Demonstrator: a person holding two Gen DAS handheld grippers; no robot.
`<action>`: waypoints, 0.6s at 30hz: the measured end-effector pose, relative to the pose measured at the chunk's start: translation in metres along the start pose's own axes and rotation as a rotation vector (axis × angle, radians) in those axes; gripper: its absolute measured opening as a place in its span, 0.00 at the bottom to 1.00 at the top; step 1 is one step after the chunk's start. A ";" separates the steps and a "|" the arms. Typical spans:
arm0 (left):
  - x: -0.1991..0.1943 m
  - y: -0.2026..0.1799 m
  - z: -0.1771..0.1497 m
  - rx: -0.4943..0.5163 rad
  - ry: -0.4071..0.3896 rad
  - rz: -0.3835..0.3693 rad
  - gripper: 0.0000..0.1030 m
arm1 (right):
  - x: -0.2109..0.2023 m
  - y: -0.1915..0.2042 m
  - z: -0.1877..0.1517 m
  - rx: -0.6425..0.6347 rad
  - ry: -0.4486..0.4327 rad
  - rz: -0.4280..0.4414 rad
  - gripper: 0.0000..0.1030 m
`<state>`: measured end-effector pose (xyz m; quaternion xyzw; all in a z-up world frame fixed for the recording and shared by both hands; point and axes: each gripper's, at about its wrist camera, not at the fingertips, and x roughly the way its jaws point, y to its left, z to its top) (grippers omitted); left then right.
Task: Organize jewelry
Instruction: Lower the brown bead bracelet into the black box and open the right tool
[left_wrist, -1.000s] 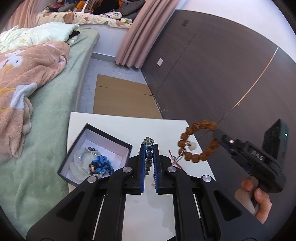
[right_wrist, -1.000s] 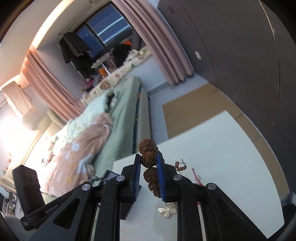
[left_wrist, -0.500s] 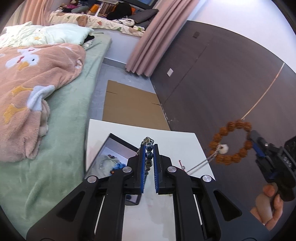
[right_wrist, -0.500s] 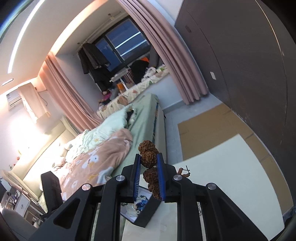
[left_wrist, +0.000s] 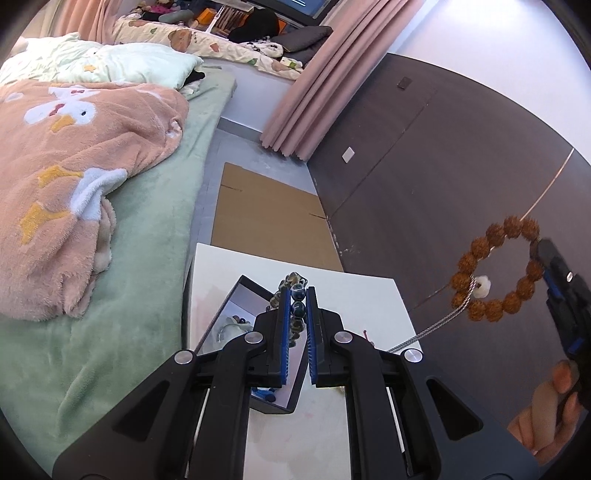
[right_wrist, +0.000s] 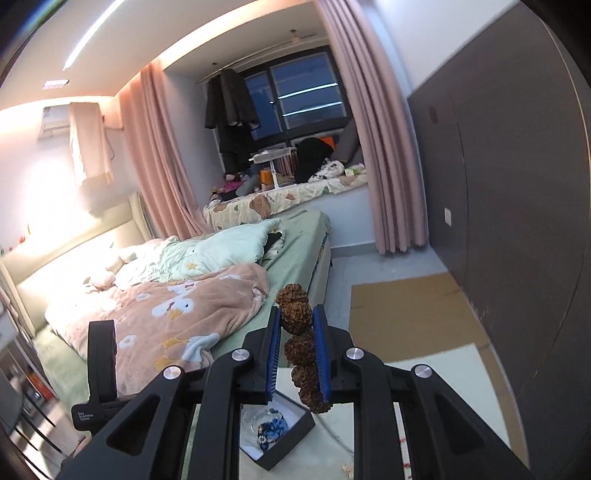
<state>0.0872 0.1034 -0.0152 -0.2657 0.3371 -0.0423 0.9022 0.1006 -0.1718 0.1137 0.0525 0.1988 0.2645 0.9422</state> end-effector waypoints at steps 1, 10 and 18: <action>0.000 0.001 0.000 -0.001 0.001 -0.002 0.09 | -0.001 0.005 0.005 -0.015 -0.006 -0.005 0.17; 0.000 0.010 0.002 -0.035 0.001 -0.028 0.60 | -0.012 0.040 0.042 -0.123 -0.010 -0.050 0.17; -0.019 0.029 0.010 -0.110 -0.061 -0.020 0.71 | 0.004 0.066 0.045 -0.189 0.070 -0.016 0.17</action>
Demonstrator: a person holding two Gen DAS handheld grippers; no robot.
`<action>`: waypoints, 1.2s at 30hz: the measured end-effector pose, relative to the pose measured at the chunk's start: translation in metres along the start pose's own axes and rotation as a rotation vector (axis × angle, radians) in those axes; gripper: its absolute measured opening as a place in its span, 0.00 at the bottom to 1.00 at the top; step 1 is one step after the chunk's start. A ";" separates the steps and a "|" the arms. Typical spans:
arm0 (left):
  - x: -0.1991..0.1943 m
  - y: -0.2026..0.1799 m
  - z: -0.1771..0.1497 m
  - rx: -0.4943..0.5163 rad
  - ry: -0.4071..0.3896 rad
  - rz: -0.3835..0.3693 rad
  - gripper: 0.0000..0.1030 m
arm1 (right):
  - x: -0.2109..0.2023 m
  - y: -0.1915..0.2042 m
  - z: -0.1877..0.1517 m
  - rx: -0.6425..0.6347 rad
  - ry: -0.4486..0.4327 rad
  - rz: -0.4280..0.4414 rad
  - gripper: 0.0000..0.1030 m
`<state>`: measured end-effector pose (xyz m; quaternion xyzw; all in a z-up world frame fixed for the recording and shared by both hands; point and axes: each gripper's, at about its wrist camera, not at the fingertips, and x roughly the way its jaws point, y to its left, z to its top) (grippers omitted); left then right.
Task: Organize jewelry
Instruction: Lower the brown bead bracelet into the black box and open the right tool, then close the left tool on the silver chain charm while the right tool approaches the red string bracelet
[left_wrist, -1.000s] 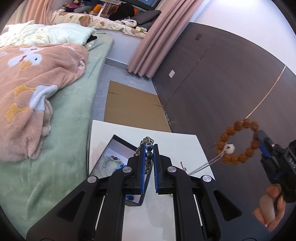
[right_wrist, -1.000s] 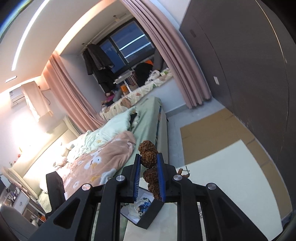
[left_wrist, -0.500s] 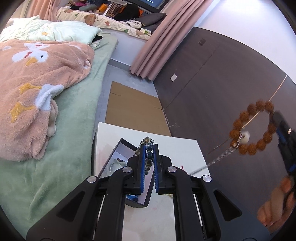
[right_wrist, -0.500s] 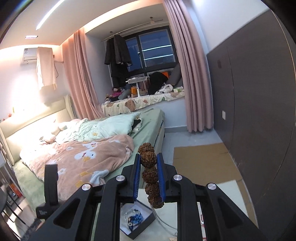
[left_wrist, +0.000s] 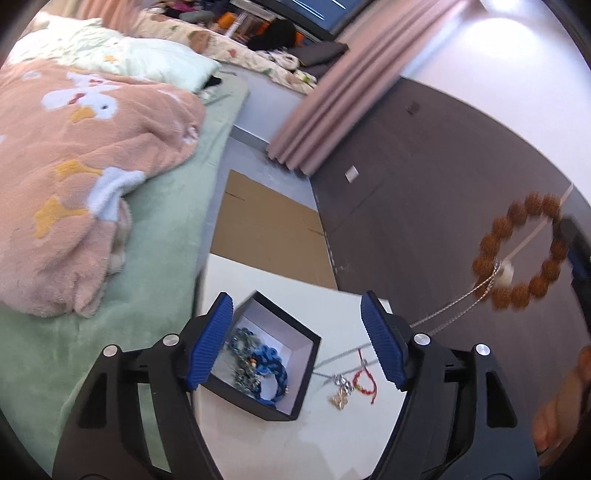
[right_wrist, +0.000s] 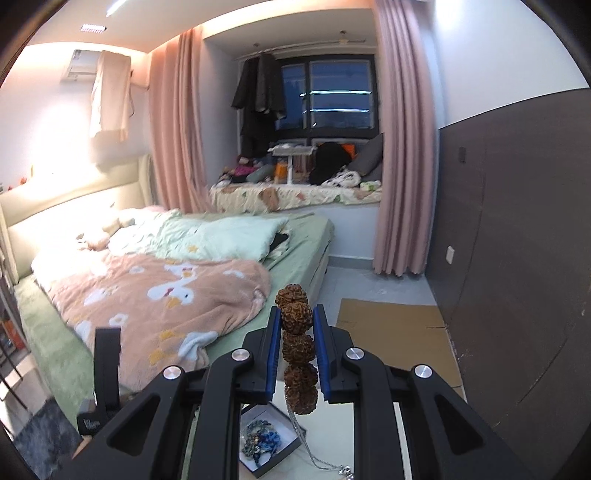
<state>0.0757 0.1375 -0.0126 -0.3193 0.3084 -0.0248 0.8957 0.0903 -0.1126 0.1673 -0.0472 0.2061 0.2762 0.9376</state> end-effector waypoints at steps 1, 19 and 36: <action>-0.003 0.004 0.002 -0.014 -0.010 0.004 0.71 | 0.007 0.003 -0.002 0.000 0.015 0.007 0.17; -0.029 0.044 0.013 -0.074 -0.066 0.092 0.74 | 0.130 0.021 -0.121 0.112 0.346 0.132 0.56; 0.015 -0.009 -0.008 0.037 0.028 0.054 0.74 | 0.079 -0.098 -0.153 0.407 0.392 -0.001 0.70</action>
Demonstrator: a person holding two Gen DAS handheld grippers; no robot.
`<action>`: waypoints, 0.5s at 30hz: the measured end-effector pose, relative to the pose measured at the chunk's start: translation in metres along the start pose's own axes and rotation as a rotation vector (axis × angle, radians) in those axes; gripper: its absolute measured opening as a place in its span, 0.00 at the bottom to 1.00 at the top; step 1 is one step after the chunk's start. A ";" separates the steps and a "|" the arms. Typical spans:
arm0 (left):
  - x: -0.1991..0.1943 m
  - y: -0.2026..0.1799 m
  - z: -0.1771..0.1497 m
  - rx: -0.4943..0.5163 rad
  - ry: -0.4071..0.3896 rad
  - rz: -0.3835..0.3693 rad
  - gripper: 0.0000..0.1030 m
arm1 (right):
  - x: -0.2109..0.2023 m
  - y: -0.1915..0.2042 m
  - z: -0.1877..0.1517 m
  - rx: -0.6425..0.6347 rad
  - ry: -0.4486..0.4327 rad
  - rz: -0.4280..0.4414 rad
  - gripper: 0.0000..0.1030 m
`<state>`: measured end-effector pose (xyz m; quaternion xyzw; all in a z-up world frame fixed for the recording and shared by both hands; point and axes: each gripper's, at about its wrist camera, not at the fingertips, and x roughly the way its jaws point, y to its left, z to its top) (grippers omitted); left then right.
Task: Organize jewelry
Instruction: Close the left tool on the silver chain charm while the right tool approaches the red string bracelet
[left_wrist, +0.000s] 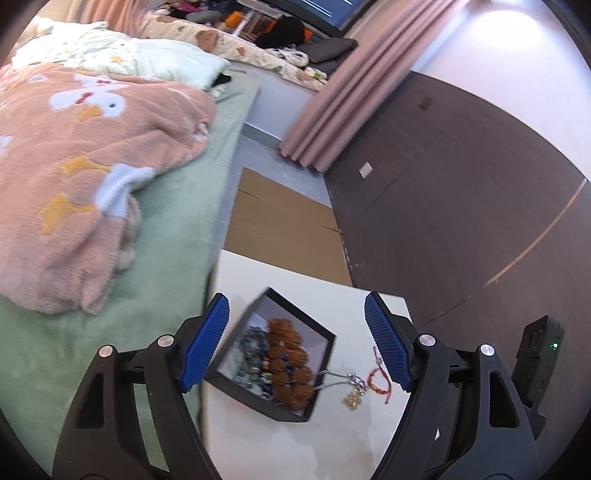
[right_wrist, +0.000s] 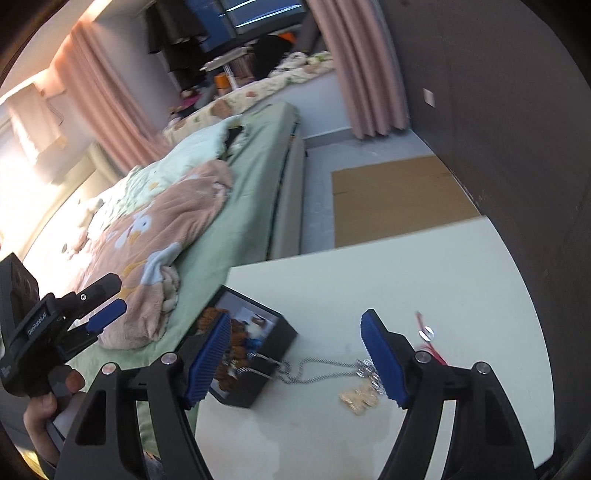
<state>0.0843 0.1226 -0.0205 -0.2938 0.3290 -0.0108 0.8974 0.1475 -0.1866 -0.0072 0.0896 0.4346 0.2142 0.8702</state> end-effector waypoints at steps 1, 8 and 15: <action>0.002 -0.003 -0.002 0.006 0.006 -0.002 0.74 | -0.004 -0.008 -0.003 0.017 -0.001 -0.011 0.70; 0.021 -0.034 -0.017 0.070 0.062 -0.055 0.73 | -0.018 -0.047 -0.018 0.143 -0.005 -0.040 0.70; 0.049 -0.053 -0.035 0.099 0.139 -0.044 0.64 | -0.022 -0.065 -0.015 0.175 -0.005 -0.055 0.71</action>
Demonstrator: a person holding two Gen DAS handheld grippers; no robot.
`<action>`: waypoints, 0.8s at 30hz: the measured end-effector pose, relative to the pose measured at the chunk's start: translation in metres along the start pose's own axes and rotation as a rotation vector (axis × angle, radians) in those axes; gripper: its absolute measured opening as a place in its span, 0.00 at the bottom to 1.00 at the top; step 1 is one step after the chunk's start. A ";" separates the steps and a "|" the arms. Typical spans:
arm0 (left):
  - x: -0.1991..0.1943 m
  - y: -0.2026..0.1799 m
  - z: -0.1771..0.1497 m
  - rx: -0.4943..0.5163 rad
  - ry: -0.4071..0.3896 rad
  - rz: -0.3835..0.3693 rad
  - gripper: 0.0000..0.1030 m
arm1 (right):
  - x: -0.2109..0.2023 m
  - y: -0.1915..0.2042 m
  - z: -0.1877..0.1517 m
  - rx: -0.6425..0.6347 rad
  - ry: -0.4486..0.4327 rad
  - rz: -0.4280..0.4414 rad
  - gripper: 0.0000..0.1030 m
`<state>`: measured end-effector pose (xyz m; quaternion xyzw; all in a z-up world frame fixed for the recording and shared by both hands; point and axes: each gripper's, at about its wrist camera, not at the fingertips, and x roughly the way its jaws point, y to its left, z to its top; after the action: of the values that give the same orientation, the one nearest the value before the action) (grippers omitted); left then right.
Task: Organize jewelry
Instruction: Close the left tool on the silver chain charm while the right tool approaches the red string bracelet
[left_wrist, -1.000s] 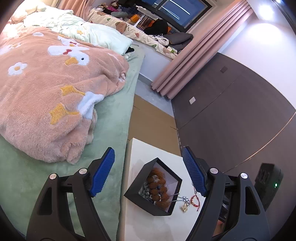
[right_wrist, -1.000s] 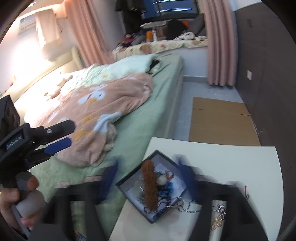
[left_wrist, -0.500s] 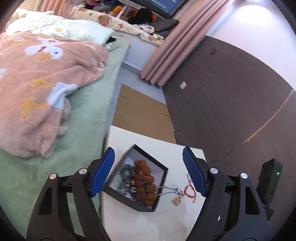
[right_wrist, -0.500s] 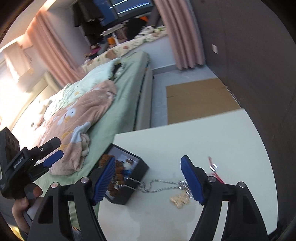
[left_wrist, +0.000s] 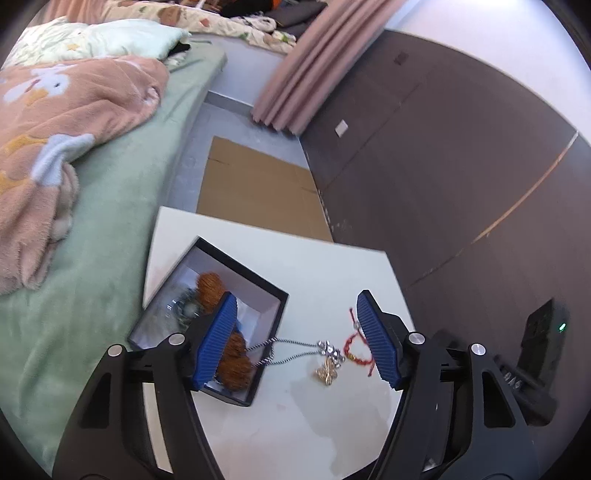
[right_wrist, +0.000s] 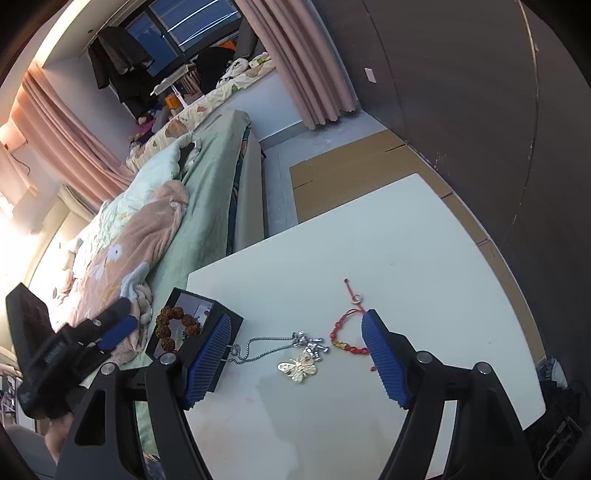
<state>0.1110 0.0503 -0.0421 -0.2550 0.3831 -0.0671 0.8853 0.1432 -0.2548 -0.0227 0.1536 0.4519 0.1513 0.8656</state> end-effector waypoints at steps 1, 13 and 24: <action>0.003 -0.004 -0.001 0.014 0.007 0.003 0.62 | 0.001 -0.004 0.002 0.004 0.003 -0.013 0.71; 0.075 -0.068 -0.041 0.192 0.165 0.043 0.44 | 0.005 -0.045 0.012 0.107 0.036 -0.065 0.68; 0.128 -0.096 -0.065 0.320 0.220 0.183 0.44 | 0.000 -0.074 0.021 0.160 0.037 -0.048 0.68</action>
<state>0.1615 -0.0984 -0.1137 -0.0663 0.4832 -0.0738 0.8698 0.1699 -0.3247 -0.0408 0.2087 0.4821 0.0969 0.8454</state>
